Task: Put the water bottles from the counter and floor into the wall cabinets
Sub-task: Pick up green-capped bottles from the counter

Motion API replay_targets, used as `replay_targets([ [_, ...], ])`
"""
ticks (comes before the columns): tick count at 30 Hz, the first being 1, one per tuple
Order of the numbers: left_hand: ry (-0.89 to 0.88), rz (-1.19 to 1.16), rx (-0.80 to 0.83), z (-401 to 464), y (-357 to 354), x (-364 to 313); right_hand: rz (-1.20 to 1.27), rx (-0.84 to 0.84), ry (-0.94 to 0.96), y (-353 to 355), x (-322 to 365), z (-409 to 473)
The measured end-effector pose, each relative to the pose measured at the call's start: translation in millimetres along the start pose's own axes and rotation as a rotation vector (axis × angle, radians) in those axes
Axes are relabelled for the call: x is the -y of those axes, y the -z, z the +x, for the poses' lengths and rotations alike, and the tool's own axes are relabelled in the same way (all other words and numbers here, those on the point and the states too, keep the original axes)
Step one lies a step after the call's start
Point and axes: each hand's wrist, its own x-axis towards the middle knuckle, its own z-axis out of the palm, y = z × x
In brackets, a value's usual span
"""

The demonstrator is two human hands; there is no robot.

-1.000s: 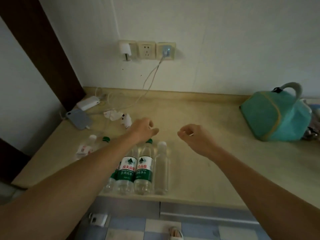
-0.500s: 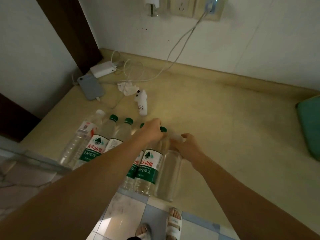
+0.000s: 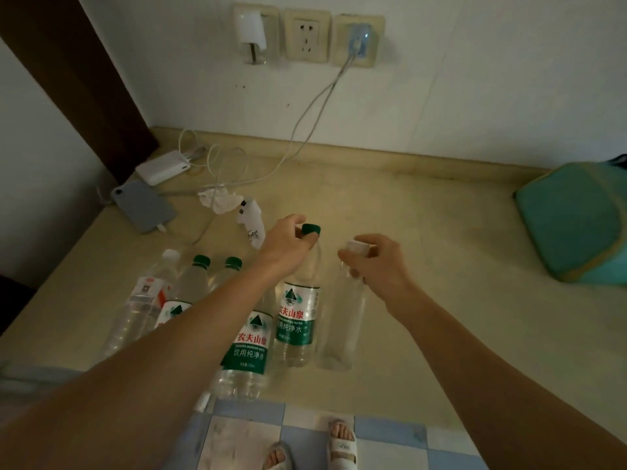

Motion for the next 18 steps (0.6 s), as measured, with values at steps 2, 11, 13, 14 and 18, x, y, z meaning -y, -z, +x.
replay_targets([
  [2,-0.113,-0.013,-0.042,-4.7,10.1,-12.1,-0.003,-0.023,0.099,8.2,12.9,-7.4],
  [11,-0.461,-0.120,-0.066,-32.5,30.1,-20.1,-0.119,-0.192,0.312,21.9,13.7,-34.8],
  [13,-0.488,-0.114,-0.070,-34.0,29.5,-16.9,-0.084,-0.195,0.326,23.1,10.7,-36.9],
  [14,-0.503,-0.108,-0.066,-34.7,29.1,-15.7,-0.070,-0.196,0.333,23.9,8.6,-37.9],
  [18,-0.538,-0.077,-0.023,-36.7,30.0,-9.0,-0.099,-0.185,0.364,26.6,1.0,-42.0],
])
